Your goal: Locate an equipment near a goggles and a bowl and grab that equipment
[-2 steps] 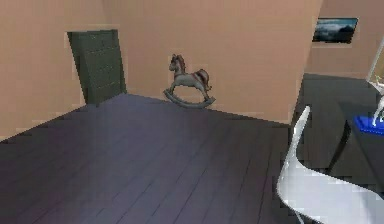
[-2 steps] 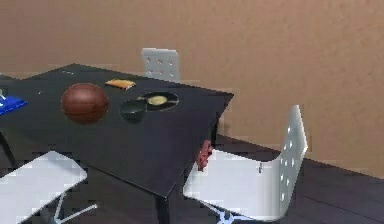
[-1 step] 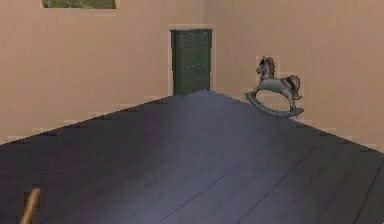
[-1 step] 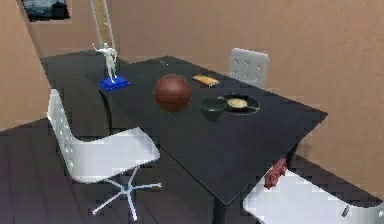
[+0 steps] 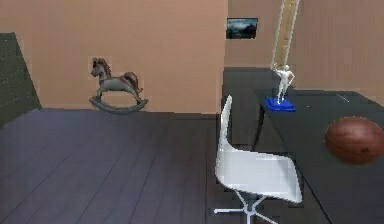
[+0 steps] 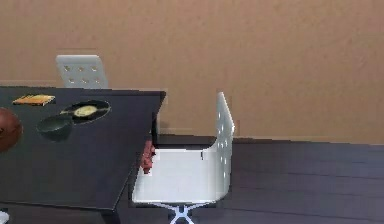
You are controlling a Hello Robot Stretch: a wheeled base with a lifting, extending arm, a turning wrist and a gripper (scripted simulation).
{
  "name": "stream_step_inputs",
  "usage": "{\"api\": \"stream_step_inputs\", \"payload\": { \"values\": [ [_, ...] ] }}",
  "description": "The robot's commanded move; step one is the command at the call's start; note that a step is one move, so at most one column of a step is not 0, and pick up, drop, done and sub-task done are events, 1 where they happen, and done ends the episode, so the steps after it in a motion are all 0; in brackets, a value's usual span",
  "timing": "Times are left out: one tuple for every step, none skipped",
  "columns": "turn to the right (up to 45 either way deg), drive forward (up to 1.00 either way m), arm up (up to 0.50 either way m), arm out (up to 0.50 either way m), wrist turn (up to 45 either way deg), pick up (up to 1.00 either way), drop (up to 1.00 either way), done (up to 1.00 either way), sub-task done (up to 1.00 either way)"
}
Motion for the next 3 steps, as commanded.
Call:
{"api": "stream_step_inputs", "payload": {
  "values": [
    [6.0,0.0,0.0,0.0,0.0,0.0,0.0,0.0,0.0],
    [0.0,0.75,0.0,0.0,0.0,0.0,0.0,0.0,0.0],
    [-15.0,0.0,0.0,0.0,0.0,0.0,0.0,0.0,0.0]
  ]
}}
